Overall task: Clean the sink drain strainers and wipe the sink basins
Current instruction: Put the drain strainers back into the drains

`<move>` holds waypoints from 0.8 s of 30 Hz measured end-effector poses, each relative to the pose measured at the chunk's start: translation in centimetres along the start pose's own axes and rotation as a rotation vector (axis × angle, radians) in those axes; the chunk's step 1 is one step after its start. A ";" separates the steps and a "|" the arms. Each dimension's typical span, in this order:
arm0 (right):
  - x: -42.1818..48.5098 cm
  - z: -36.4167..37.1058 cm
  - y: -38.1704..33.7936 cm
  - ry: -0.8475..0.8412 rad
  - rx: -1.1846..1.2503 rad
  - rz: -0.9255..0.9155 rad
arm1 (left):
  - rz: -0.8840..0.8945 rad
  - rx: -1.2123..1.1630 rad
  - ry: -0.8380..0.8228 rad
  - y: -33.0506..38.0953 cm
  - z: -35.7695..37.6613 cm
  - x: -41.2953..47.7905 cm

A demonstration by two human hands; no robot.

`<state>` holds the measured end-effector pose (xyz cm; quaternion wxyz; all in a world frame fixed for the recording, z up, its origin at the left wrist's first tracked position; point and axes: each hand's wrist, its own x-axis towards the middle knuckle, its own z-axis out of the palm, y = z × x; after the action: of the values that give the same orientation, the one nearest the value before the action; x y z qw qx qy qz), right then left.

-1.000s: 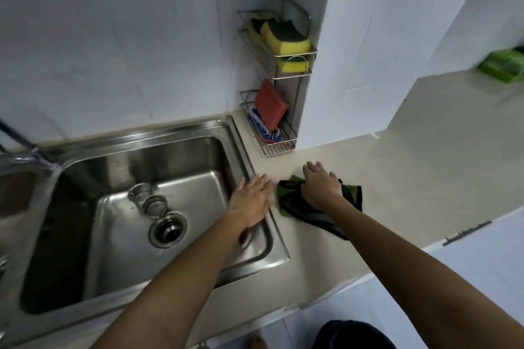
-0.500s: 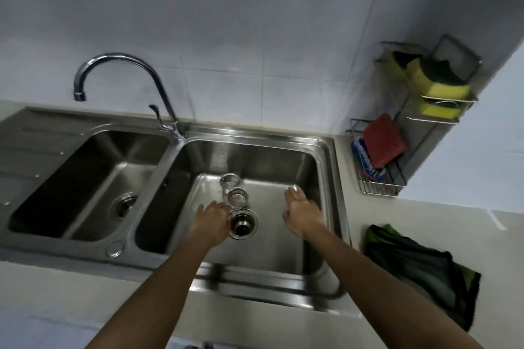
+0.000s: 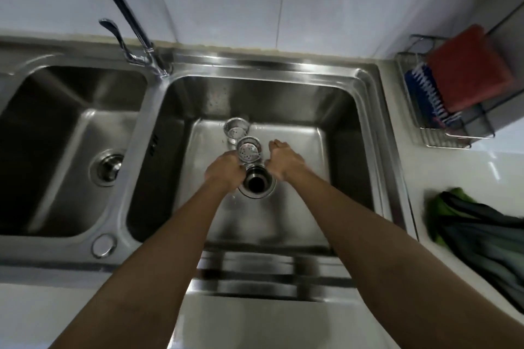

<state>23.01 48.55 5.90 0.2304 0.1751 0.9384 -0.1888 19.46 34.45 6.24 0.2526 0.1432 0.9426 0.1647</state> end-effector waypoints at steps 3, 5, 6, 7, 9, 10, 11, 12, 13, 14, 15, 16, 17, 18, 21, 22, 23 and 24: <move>2.6 1.9 -0.2 -0.035 0.050 0.038 | -0.039 -0.091 -0.019 -0.7 1.3 2.1; 4.0 2.8 -0.2 -0.037 0.097 0.061 | -0.064 -0.162 -0.032 -1.1 2.1 3.4; 4.5 3.1 -0.3 -0.033 0.121 0.071 | -0.082 -0.206 -0.034 -1.4 2.4 4.0; 4.9 3.3 -0.3 -0.026 0.145 0.078 | -0.101 -0.249 -0.034 -1.7 2.6 4.6; 5.5 3.7 -0.2 0.000 0.196 0.081 | -0.132 -0.317 -0.033 -2.0 3.0 5.3; 5.8 3.9 -0.2 0.016 0.228 0.078 | -0.138 -0.346 -0.032 -2.1 3.1 5.6; 5.9 4.0 -0.2 0.033 0.258 0.071 | -0.141 -0.371 -0.034 -2.1 3.1 5.7; 5.9 4.2 -0.2 0.049 0.284 0.065 | -0.138 -0.396 -0.033 -2.0 3.2 5.7; 5.7 4.2 -0.3 0.058 0.304 0.062 | -0.137 -0.422 -0.034 -2.0 3.2 5.7; 5.5 4.2 -0.3 0.058 0.316 0.063 | -0.142 -0.454 -0.040 -1.9 3.2 5.7; 5.3 4.2 -0.4 0.056 0.325 0.064 | -0.152 -0.488 -0.047 -1.9 3.2 5.5; 5.0 4.1 -0.4 0.052 0.339 0.068 | -0.169 -0.526 -0.053 -1.9 3.1 5.3; 4.7 4.1 -0.4 0.050 0.366 0.079 | -0.189 -0.567 -0.054 -2.1 3.2 5.3; 4.5 4.1 -0.4 0.043 0.404 0.102 | -0.214 -0.605 -0.052 -2.2 3.3 5.2; 3.7 3.9 -0.3 0.035 0.523 0.163 | -0.269 -0.686 -0.013 -2.1 3.3 4.2; 3.3 3.8 -0.3 0.031 0.576 0.183 | -0.290 -0.706 0.005 -2.0 3.4 3.8; 3.0 3.6 -0.3 0.026 0.630 0.193 | -0.315 -0.727 0.021 -2.0 3.5 3.5; 2.5 3.4 -0.4 0.017 0.679 0.201 | -0.335 -0.748 0.036 -2.0 3.6 3.0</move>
<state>22.01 47.37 1.94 0.1684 0.3347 0.8021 -0.4650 18.47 34.59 1.22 0.2938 -0.1168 0.8324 0.4551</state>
